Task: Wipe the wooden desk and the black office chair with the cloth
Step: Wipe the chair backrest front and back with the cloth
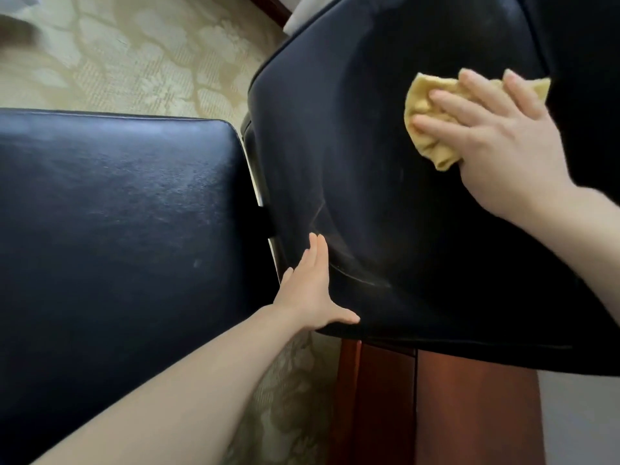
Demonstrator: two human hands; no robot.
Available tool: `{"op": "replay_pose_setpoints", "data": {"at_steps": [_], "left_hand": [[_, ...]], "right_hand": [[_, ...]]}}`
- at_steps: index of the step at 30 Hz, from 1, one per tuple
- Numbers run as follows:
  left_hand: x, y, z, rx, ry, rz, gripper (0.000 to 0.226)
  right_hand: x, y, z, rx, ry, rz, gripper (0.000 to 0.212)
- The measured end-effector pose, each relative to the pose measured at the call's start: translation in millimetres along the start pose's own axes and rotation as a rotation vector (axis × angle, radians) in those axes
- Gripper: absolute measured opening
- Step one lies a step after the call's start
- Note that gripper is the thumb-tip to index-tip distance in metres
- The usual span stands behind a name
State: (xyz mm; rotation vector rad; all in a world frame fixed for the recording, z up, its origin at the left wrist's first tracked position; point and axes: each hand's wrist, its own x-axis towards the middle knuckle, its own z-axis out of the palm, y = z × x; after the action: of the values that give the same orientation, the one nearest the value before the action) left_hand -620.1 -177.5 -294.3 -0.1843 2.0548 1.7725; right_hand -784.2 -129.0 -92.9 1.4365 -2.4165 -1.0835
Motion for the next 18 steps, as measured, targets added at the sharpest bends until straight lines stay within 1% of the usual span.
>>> {"op": "replay_pose_setpoints", "data": {"at_steps": [3, 5, 10, 13, 18], "left_hand": [[2.6, -2.0, -1.9, -0.021, 0.001, 0.003, 0.136], [2.3, -0.9, -1.8, -0.036, -0.009, 0.019, 0.137], [5.1, -10.9, 2.3, -0.035, 0.048, 0.056, 0.131], [7.1, -16.7, 2.8, -0.076, 0.085, 0.062, 0.127], [4.4, -21.6, 5.3, -0.059, 0.095, 0.066, 0.125]], "right_hand": [[57.1, -17.2, 3.1, 0.021, -0.009, 0.06, 0.047], [79.9, -31.6, 4.7, 0.046, -0.01, 0.082, 0.051], [95.8, -53.7, 21.5, 0.067, 0.011, 0.103, 0.048], [92.4, -56.8, 25.9, 0.048, -0.01, 0.046, 0.049], [56.0, -80.1, 33.9, -0.019, -0.156, -0.134, 0.049]]}}
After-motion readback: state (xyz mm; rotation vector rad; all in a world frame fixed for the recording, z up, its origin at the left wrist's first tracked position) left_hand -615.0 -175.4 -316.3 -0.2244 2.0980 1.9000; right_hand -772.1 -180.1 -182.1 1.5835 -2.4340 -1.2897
